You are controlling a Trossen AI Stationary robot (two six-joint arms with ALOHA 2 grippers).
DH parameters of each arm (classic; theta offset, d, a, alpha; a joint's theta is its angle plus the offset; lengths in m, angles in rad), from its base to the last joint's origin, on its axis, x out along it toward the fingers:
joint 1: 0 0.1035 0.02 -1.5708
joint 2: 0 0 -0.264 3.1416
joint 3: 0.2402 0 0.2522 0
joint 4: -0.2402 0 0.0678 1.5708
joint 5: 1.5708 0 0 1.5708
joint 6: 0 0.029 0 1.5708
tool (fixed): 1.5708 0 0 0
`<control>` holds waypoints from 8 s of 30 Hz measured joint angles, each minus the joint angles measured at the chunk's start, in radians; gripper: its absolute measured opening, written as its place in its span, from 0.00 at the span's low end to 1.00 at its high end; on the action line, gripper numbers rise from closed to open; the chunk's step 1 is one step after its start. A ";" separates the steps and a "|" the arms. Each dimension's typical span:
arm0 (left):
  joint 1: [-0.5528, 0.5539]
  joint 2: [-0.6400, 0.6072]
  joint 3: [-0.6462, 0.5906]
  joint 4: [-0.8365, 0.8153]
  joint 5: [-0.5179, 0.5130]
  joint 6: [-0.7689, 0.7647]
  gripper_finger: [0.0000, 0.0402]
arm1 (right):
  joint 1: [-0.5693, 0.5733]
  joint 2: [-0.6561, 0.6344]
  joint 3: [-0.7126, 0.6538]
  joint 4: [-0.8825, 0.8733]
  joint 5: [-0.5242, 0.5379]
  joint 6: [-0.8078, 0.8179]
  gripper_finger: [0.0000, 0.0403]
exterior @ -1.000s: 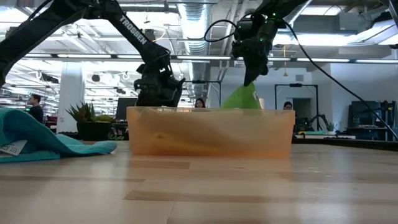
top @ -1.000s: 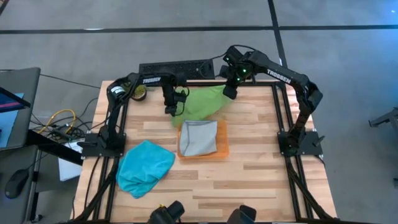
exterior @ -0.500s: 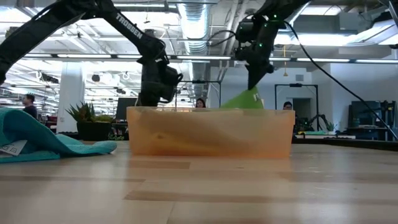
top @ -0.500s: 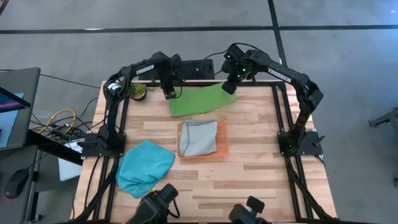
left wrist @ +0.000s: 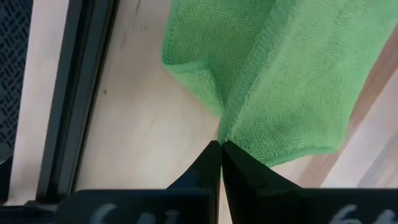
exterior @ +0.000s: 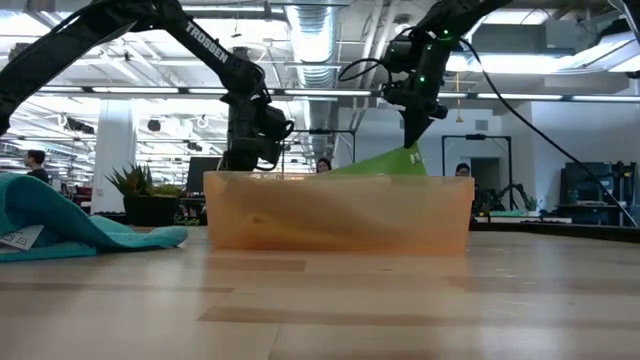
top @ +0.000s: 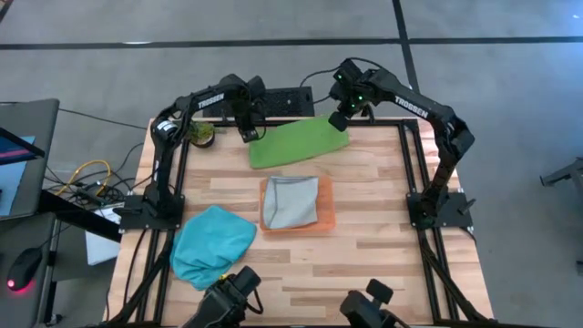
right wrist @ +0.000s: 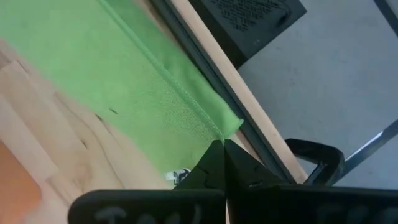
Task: Sort microfiber towel by color & place in baskets
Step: Fold the green towel, then stack the green towel on top of the gray towel into the orange bin
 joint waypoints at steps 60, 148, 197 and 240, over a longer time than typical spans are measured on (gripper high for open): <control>0.004 -0.133 -0.001 -0.046 0.250 -0.156 0.35 | -0.033 0.000 -0.456 0.238 -0.291 0.764 0.49; 0.004 -0.168 0.000 -0.017 0.248 -0.159 0.35 | 0.152 -0.001 -0.395 0.792 -0.026 0.819 0.01; -0.012 -0.386 0.000 -0.060 0.158 -0.299 0.35 | 0.326 0.258 -0.155 1.054 -0.130 0.702 0.01; -0.013 -0.385 0.000 -0.088 0.141 -0.303 0.35 | 0.255 0.329 0.127 0.562 -0.344 0.674 0.55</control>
